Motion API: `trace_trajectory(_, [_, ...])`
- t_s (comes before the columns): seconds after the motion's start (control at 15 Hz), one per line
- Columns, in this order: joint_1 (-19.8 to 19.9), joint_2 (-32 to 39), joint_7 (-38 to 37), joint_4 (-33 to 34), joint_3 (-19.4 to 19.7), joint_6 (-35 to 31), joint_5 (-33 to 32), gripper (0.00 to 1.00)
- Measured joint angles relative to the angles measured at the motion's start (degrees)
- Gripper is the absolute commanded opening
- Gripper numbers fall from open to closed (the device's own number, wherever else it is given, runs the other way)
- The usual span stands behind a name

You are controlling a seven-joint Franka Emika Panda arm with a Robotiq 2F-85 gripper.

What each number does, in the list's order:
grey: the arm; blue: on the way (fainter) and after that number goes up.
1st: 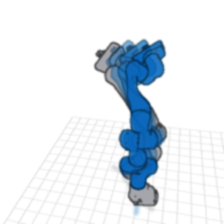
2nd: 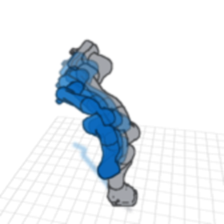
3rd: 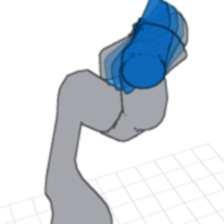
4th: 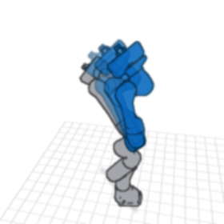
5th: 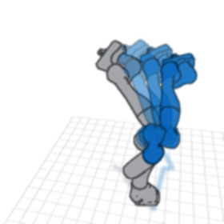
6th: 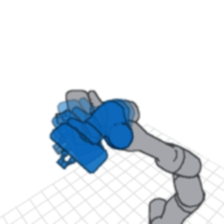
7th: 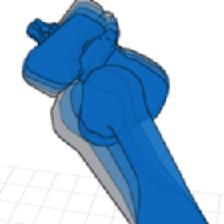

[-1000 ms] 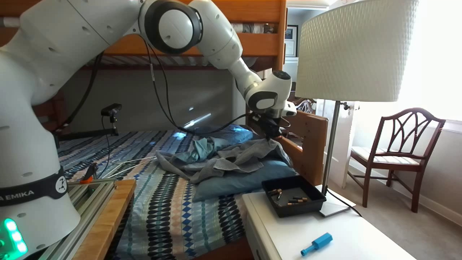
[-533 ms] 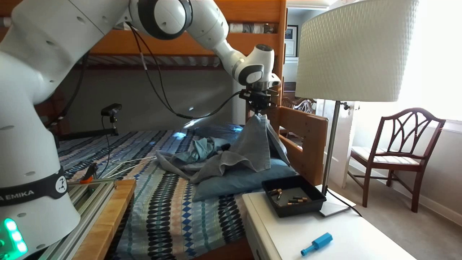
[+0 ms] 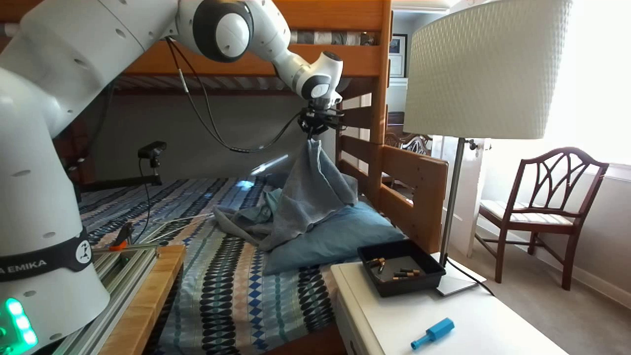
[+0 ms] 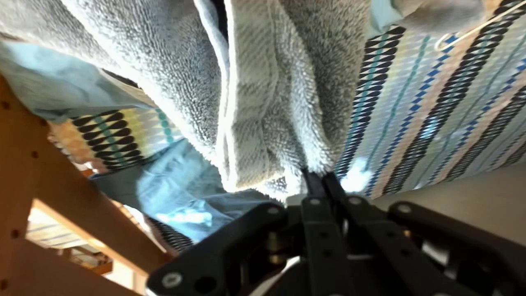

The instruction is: Move the towel to the left

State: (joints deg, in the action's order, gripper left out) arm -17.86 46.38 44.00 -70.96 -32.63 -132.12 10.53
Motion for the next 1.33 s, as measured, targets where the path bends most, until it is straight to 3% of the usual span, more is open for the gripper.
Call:
trace_trajectory(0.07, [-1.05, 0.64, 1.57, 1.06, -0.32, 2.25, 0.00, 0.31])
trace_trajectory(0.2, [-2.91, 2.20, 3.72, 3.39, -0.38, 6.35, 0.02, 0.35])
trace_trajectory(0.47, [-4.18, 5.22, 4.85, 8.41, -0.05, 11.50, 0.16, 0.62])
trace_trajectory(0.8, [0.66, 5.54, 2.20, 10.33, 1.59, 11.11, 0.96, 0.97])
trace_trajectory(1.07, [8.84, 5.25, -1.49, 8.47, 3.40, 11.50, 2.87, 1.00])
trace_trajectory(1.33, [12.82, 7.02, -3.44, 7.82, 3.86, 16.64, 3.95, 1.00])
